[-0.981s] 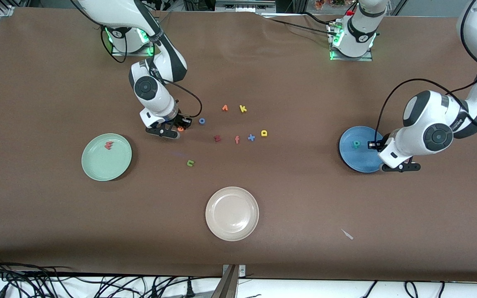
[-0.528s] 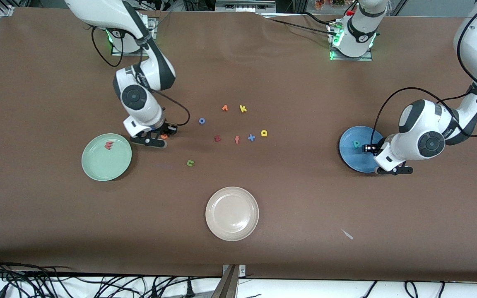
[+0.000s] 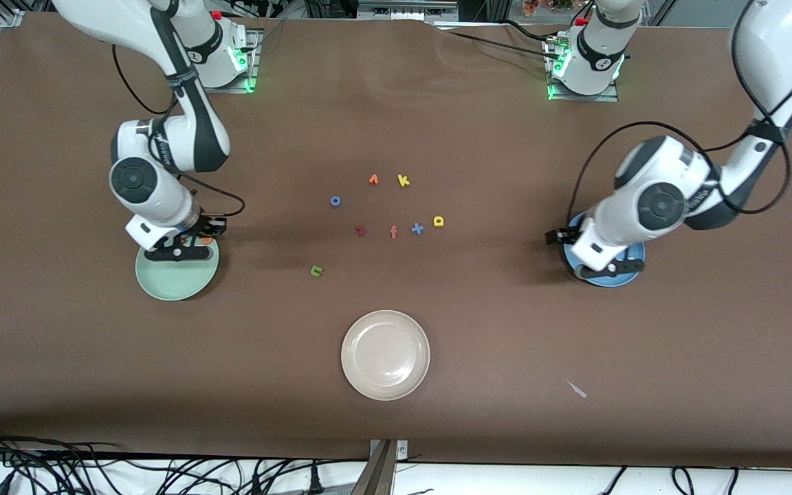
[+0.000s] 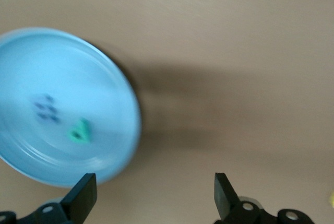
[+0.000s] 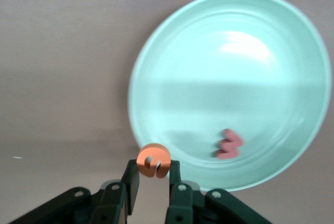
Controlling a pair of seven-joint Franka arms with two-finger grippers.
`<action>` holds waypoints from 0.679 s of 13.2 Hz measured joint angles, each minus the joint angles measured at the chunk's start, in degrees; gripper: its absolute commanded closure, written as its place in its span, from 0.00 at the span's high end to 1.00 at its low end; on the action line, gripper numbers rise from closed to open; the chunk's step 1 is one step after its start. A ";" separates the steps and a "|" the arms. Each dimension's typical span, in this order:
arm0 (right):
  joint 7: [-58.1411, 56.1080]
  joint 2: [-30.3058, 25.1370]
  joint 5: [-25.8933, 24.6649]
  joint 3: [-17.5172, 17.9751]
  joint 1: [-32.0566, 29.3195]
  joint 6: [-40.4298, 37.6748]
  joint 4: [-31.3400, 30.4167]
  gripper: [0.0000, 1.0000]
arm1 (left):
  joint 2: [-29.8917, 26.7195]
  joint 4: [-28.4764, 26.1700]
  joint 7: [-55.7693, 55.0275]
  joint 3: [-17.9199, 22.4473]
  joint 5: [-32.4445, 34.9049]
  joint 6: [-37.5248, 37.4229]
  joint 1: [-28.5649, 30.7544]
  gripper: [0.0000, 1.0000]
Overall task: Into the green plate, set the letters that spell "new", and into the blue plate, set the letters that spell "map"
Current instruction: 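Drop the E in the blue plate while the right gripper drops orange letter, then grasp the yellow letter with the left gripper while the right gripper grasps green U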
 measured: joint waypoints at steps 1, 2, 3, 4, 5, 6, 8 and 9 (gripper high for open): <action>-1.30 0.41 0.00 -0.52 -0.39 0.62 -0.07 0.98 | 0.05 -0.17 -4.94 -0.17 -0.03 0.54 -2.55 0.99; -2.03 1.03 0.00 -0.67 -0.99 1.50 -0.14 1.00 | 0.23 -0.36 -9.71 -0.07 -0.05 2.25 -5.29 0.99; -2.26 1.65 0.00 -0.68 -1.57 2.27 -0.13 1.00 | 0.56 -0.51 -13.94 0.00 -0.05 4.52 -7.76 0.99; -2.38 2.09 0.00 -0.68 -1.88 2.85 -0.10 1.00 | 1.02 -0.61 -17.69 0.14 -0.05 6.69 -10.10 0.99; -2.38 2.24 0.02 -0.63 -1.90 3.03 0.15 1.00 | 1.55 -0.66 -21.18 0.71 -0.05 8.72 -12.59 0.99; -2.07 2.23 0.19 -0.46 -1.85 2.71 0.82 1.00 | 1.95 -0.69 -24.02 1.82 -0.05 10.60 -15.10 0.99; 0.42 2.17 0.81 0.19 -1.68 -0.79 4.14 1.00 | 2.60 -0.71 -29.07 6.18 -0.05 14.99 -21.28 0.98; 2.38 2.12 1.35 0.90 -1.58 -3.29 6.36 1.00 | 3.06 -0.74 -30.99 8.91 -0.05 17.14 -24.47 0.96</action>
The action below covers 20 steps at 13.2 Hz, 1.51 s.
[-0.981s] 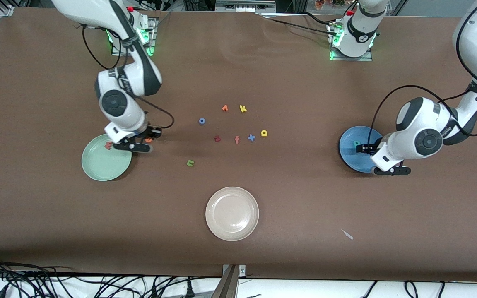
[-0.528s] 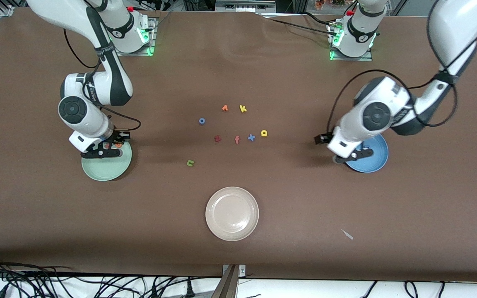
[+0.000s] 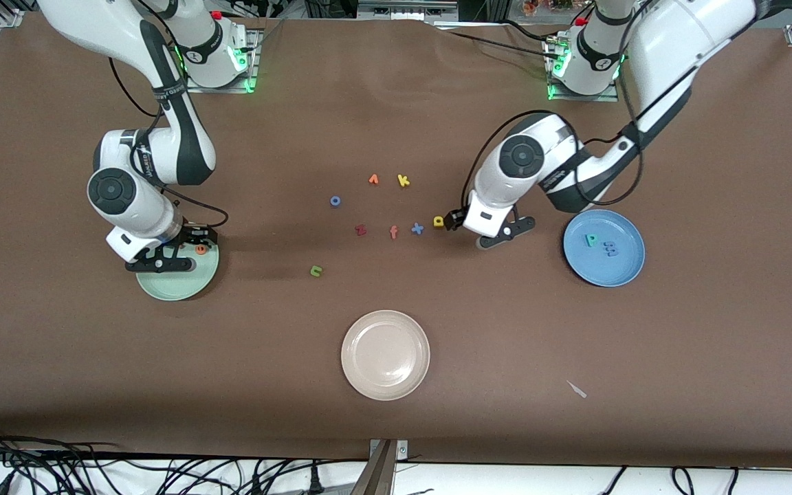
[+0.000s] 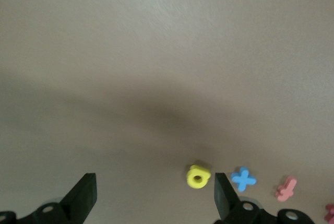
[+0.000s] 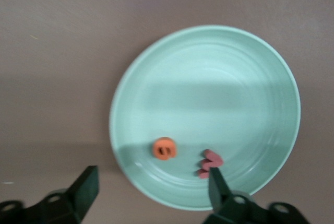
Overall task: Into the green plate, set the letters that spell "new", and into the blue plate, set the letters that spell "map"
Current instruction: 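Grasp the yellow letter with the left gripper while the right gripper grasps green U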
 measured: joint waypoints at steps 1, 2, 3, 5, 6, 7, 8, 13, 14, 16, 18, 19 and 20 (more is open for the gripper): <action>2.51 0.00 0.50 1.08 0.09 -1.96 2.08 1.00 | 0.69 -0.02 -1.87 2.37 0.00 1.88 -2.75 0.95; 5.60 0.10 0.84 2.43 0.20 -3.04 3.68 1.00 | 1.55 -0.02 -3.95 4.03 0.00 3.93 -4.77 0.95; 9.02 0.42 1.02 3.86 0.33 -3.42 4.79 1.00 | 2.29 -0.01 -5.78 4.77 0.00 5.68 -5.94 0.95; 16.36 2.17 1.11 6.84 0.57 -3.45 7.05 1.00 | 3.02 0.17 -8.13 5.13 0.00 7.08 -7.21 0.95; 19.87 3.55 1.12 8.24 0.60 -3.43 8.52 1.00 | 3.09 0.27 -8.91 5.64 0.00 7.09 -8.00 0.95; 23.15 5.18 1.12 9.47 0.64 -3.40 10.19 1.00 | 3.17 0.35 -9.47 6.78 0.00 7.09 -9.17 0.93; 25.98 6.84 1.13 10.44 0.67 -3.35 11.90 1.00 | 3.31 0.39 -9.67 8.24 0.00 7.10 -10.60 0.88; 38.81 14.14 1.20 14.45 0.70 -3.20 21.00 1.00 | 4.21 1.11 -10.14 10.33 0.00 7.51 -13.45 0.78; 40.93 15.51 1.20 15.17 0.71 -3.19 22.77 1.00 | 4.35 1.38 -10.14 10.38 0.00 7.51 -13.54 0.77; 44.11 18.04 1.23 16.47 0.69 -2.68 25.53 1.00 | 4.64 1.74 -10.14 10.98 0.00 7.51 -14.42 0.74; 46.44 20.09 1.23 17.64 0.72 -0.10 26.54 1.00 | 5.06 2.22 -10.14 11.69 0.00 7.51 -15.49 0.66; 47.04 20.79 1.23 18.02 0.74 0.92 26.62 1.00 | 5.21 2.31 -10.14 11.85 0.00 7.51 -15.78 0.64; 47.36 21.36 1.23 18.34 0.75 1.66 26.65 0.99 | 5.25 2.38 -10.14 11.90 0.01 7.49 -16.01 0.60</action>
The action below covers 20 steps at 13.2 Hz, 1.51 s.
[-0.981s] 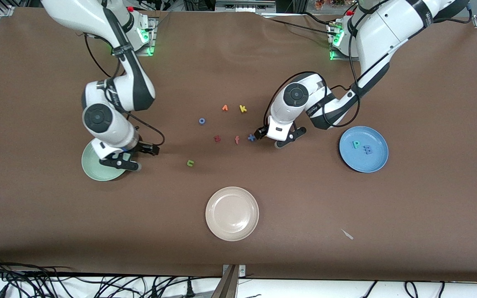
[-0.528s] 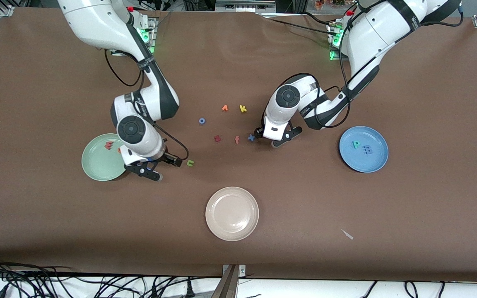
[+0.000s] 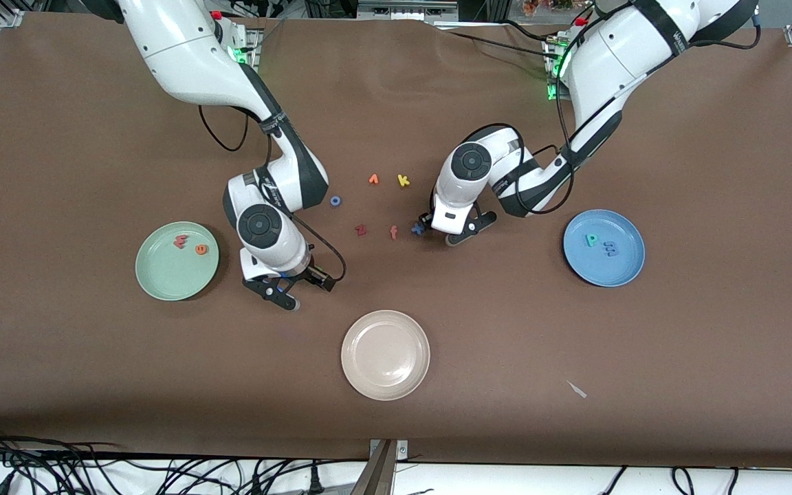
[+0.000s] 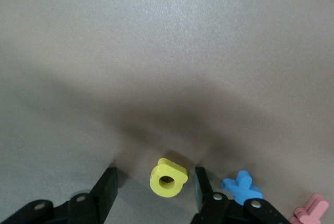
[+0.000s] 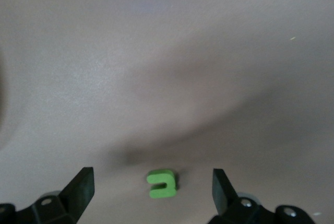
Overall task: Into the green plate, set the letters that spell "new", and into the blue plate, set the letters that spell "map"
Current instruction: 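Grasp the yellow letter with the left gripper while the right gripper grasps green U, then drop the yellow letter in the blue plate while the right gripper drops U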
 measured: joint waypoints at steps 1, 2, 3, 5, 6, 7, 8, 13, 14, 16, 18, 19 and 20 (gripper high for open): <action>0.09 0.34 0.00 0.19 0.03 0.29 0.01 0.99 | 0.01 0.05 0.00 0.01 0.00 0.00 -0.16 0.56; 0.11 0.54 0.00 0.28 0.13 0.33 0.01 0.99 | 0.00 0.16 0.00 0.00 0.00 -0.01 -0.27 0.51; 0.12 0.68 0.00 0.33 0.33 0.32 0.01 0.98 | 0.01 0.21 0.00 0.03 0.00 -0.07 -0.33 0.46; 0.14 0.97 0.00 0.37 0.75 0.30 -0.04 0.93 | 0.00 0.48 0.01 -0.05 0.00 -0.12 -0.39 0.38; 0.14 1.08 0.00 0.38 0.84 0.35 -0.30 0.91 | 0.00 0.49 0.01 -0.04 0.00 -0.13 -0.39 0.31; 0.14 1.14 0.00 0.38 0.88 0.68 -0.71 0.88 | -0.02 0.62 0.02 -0.06 0.00 -0.15 -0.40 0.22; 0.14 1.14 0.01 0.38 0.88 1.39 -1.25 0.84 | -0.02 0.63 0.02 -0.06 0.00 -0.21 -0.40 0.15; 0.14 0.90 0.01 0.61 0.89 2.68 -2.25 0.53 | -0.21 0.97 0.21 -0.02 0.02 -1.12 -0.25 0.01; 0.13 0.81 0.01 0.61 0.88 2.67 -2.25 0.49 | -0.49 1.68 0.87 0.03 0.04 -3.07 0.12 0.00; 0.12 0.75 0.07 0.60 0.87 2.64 -2.26 0.42 | -2.45 4.16 3.71 -0.19 -0.01 -9.91 1.94 0.00; -0.01 0.68 0.35 0.59 0.86 2.61 -2.34 0.30 | -5.59 5.88 7.65 -2.37 -0.50 -15.19 6.79 0.00; -0.03 0.51 0.35 0.57 0.83 2.51 -2.44 0.23 | -7.06 6.06 10.58 -4.47 -0.92 -17.95 10.71 0.00; -0.03 0.43 0.38 0.57 0.82 2.51 -2.55 0.18 | -8.08 6.05 14.10 -6.95 -1.14 -21.22 15.33 0.00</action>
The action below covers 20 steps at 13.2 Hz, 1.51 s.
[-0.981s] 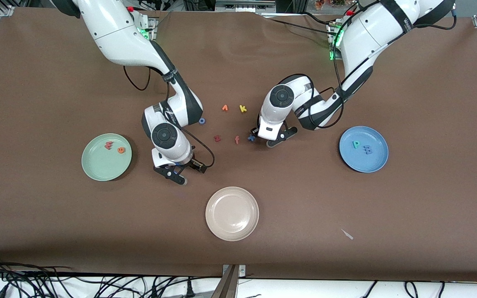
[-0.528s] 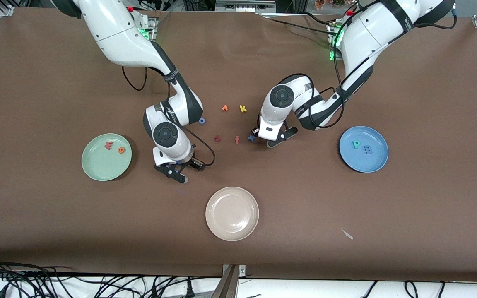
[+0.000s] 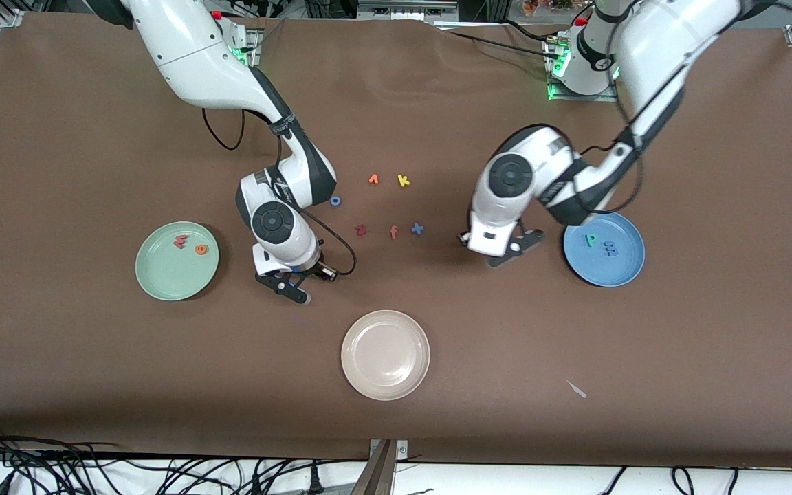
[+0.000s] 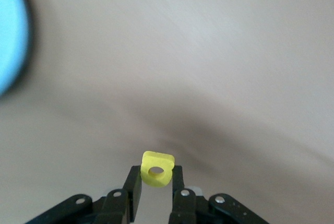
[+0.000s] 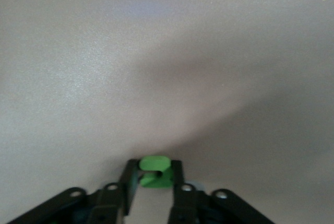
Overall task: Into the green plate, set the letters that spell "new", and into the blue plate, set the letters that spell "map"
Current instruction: 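Drop the yellow letter in the blue plate while the right gripper drops U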
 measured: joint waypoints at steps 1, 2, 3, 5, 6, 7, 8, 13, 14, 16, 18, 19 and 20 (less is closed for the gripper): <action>-0.03 -0.02 0.00 0.00 0.00 0.02 -0.04 0.14 | -0.57 -0.03 4.07 -2.57 -0.08 -3.37 5.04 0.00; -0.04 -0.11 0.02 0.00 -0.02 0.02 -0.06 0.12 | -0.70 -0.11 8.41 -4.59 -0.11 -6.29 9.78 0.00; -0.04 -0.21 0.13 0.01 -0.02 0.04 -0.06 0.12 | -0.69 -0.30 13.06 -5.61 -0.14 -8.31 13.81 0.00; -0.20 -0.97 0.29 -0.07 -0.34 -0.96 0.02 0.12 | -0.33 -1.12 21.64 -5.71 -0.22 -9.49 19.61 0.00; -1.26 -1.80 0.30 -0.28 -0.77 -2.92 0.15 0.12 | 0.21 -1.49 24.78 -5.64 -0.22 -9.49 21.56 0.00; -4.14 -3.08 0.31 -0.61 -1.50 -5.98 0.22 0.12 | 1.02 -1.75 27.33 -5.53 -0.20 -9.37 23.05 0.00; -8.07 -4.65 0.38 -1.19 -2.32 -9.50 0.19 0.12 | 2.03 -1.98 29.12 -5.15 -0.06 -9.07 23.95 0.00; -28.45 -15.54 0.60 -7.61 -4.06 -10.10 -11.42 0.12 | 6.68 -2.21 32.47 -1.72 1.60 -6.33 24.12 0.94; -32.47 -18.13 0.60 -8.94 -4.05 -6.22 -16.56 0.12 | 7.02 -2.19 32.54 -1.49 1.60 -5.89 24.13 1.00; -41.19 -22.58 0.60 -12.38 -4.04 0.57 -26.34 0.12 | 6.98 -1.88 32.58 -1.48 1.61 -5.69 24.13 1.00; -49.84 -24.74 0.60 -16.61 -4.11 3.63 -31.64 0.13 | 6.24 -1.01 32.58 -2.02 1.62 -5.68 24.20 1.00; -53.62 -25.01 0.60 -18.60 -4.20 4.13 -32.63 0.38 | 5.19 -0.33 32.63 -2.51 1.62 -5.69 24.25 1.00; -56.43 -24.95 0.61 -20.09 -4.52 4.32 -33.00 0.99 | 3.66 0.68 32.69 -3.33 1.62 -6.19 24.32 1.00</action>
